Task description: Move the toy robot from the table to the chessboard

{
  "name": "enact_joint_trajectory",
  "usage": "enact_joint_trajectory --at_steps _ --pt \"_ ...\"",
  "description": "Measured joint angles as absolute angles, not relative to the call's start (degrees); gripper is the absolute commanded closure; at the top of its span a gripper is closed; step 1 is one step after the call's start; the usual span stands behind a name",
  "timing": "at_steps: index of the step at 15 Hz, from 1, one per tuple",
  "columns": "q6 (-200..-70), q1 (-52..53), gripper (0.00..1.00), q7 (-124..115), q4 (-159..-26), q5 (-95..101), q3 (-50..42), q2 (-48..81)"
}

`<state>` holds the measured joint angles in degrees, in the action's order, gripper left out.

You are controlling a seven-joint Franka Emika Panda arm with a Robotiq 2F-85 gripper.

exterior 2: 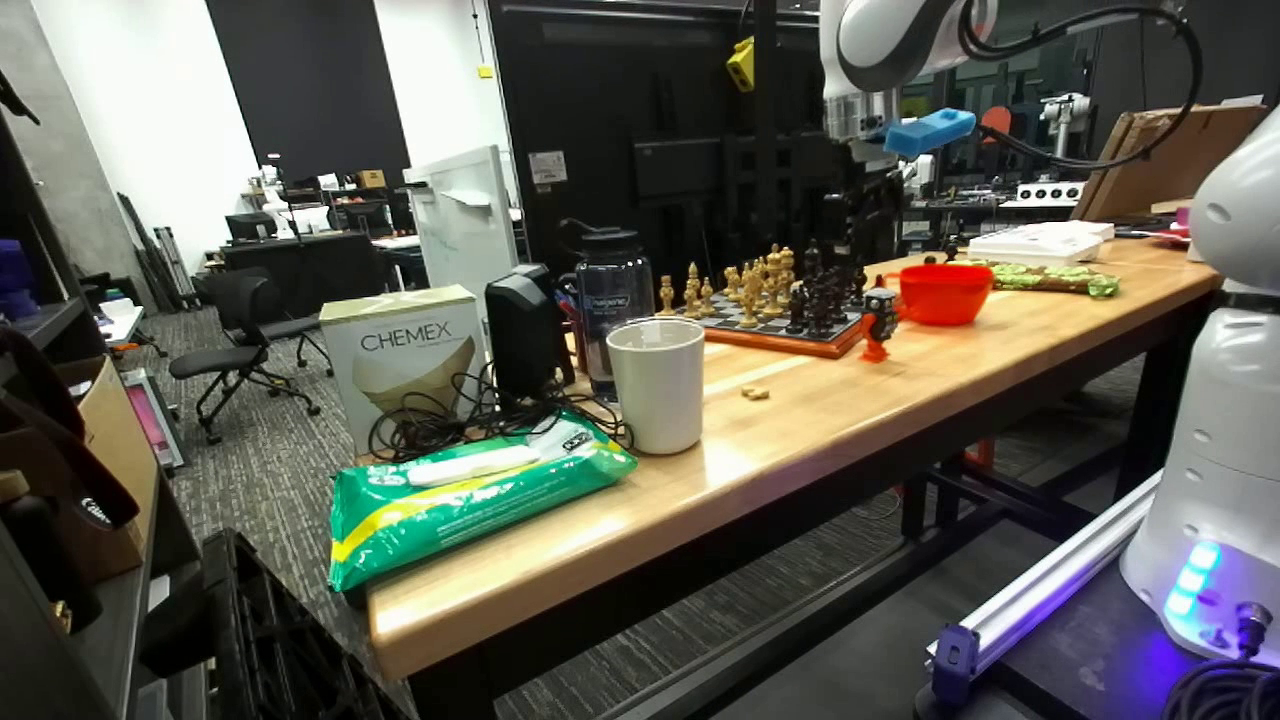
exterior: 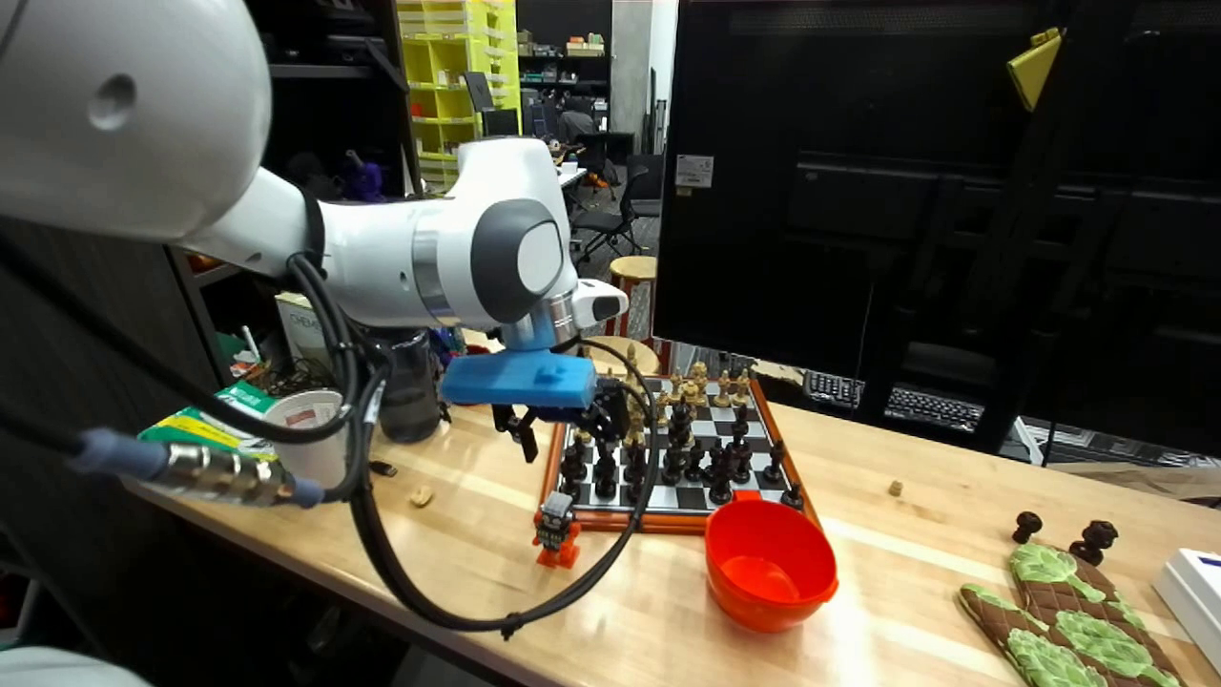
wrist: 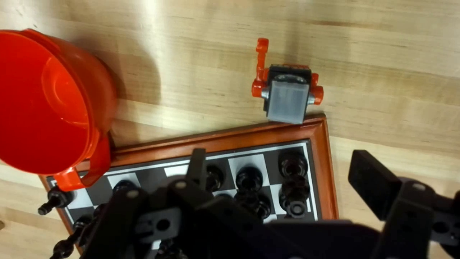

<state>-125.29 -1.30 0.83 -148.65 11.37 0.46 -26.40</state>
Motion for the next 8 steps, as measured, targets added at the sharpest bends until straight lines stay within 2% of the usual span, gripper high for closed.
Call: enact_joint_trajectory --at_steps 8 --pt "-130.03 -1.24 0.00 4.98 -153.82 6.74 -3.71 -26.68"
